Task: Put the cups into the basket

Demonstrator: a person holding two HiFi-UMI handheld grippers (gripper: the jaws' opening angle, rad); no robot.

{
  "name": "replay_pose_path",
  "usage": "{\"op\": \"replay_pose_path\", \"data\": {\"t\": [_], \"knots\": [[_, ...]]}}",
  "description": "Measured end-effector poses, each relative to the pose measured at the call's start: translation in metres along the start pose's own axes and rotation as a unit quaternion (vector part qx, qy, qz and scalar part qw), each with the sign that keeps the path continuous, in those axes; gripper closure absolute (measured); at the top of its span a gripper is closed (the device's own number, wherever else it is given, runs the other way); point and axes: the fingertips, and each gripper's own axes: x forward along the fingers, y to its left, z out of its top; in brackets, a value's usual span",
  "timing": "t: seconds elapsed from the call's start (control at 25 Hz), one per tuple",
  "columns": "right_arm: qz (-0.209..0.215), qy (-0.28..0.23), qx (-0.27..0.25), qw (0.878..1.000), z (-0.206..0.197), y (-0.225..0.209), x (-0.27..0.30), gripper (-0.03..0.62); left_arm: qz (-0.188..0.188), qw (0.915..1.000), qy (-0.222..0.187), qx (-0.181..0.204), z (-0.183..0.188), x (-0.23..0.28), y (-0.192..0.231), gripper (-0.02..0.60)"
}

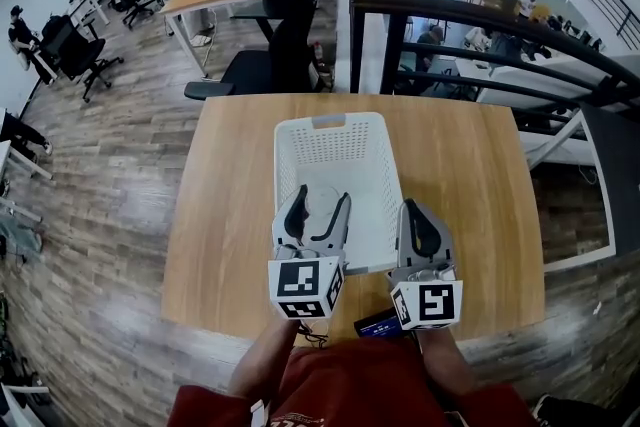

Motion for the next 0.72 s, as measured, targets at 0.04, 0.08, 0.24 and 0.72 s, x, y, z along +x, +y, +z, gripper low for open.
{"op": "replay_pose_path", "data": {"t": [0.04,0.08,0.24,0.72], "knots": [[-0.001,0.001,0.001,1.000,0.000,-0.001,0.000,0.582,0.000,1.0000,0.004,-0.001,-0.002,0.003,0.001,0.293],[-0.003,0.001,0.004,1.000,-0.001,-0.001,0.000,0.582,-0.001,1.0000,0.007,-0.003,-0.005,0.006,0.001,0.293],[0.000,0.001,0.003,1.000,-0.004,-0.001,0.002,0.582,0.001,0.9998,0.019,-0.003,-0.014,0.017,0.004,0.293],[-0.001,0.005,0.003,1.000,-0.006,-0.001,0.004,0.582,0.008,0.9986,0.052,0.008,-0.034,0.052,0.014,0.293]]}}
